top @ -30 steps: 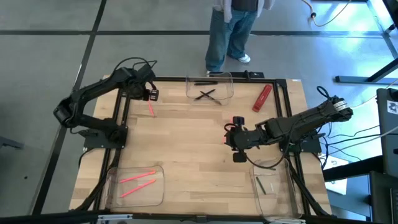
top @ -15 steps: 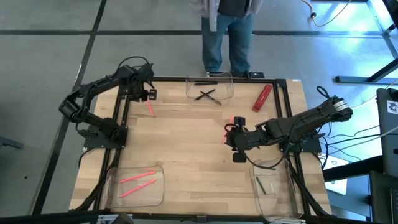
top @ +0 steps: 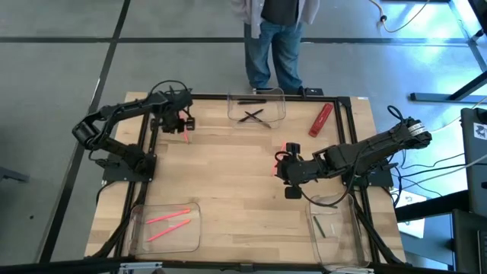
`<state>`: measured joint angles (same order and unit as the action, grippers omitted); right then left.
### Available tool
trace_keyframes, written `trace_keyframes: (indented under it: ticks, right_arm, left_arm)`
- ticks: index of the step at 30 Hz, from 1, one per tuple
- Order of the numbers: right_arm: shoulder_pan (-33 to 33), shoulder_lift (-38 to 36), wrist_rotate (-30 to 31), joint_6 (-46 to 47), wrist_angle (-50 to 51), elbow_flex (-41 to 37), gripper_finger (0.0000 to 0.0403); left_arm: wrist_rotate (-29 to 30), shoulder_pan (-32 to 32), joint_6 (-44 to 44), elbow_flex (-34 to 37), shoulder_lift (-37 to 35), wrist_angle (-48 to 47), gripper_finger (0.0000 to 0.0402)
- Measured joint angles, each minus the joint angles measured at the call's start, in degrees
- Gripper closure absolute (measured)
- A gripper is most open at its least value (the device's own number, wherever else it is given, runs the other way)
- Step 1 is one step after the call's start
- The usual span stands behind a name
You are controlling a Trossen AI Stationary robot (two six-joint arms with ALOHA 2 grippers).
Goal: Sort crayons/erasers/pens/pencils in bins
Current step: Put the pink colored pencil into the bottom left transparent bin
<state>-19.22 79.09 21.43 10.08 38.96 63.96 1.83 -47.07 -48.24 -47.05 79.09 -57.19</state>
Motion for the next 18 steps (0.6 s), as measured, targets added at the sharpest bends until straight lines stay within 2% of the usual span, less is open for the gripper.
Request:
trace_keyframes:
  ticks: [6,10,18]
  right_arm:
    - [0.0,0.0,0.0,0.16,0.0,0.0,0.0263]
    - [0.0,0.02,0.01,0.16,0.0,0.0,0.0263]
    - [0.0,0.02,0.02,0.05,0.0,0.0,0.0263]
  left_arm:
    - [0.44,0.74,-4.07,1.49,-0.04,7.41,0.0308]
    - [0.52,2.19,-7.08,4.88,-0.04,11.58,0.0308]
    - [0.17,2.29,-8.7,8.71,-0.04,19.4,0.0308]
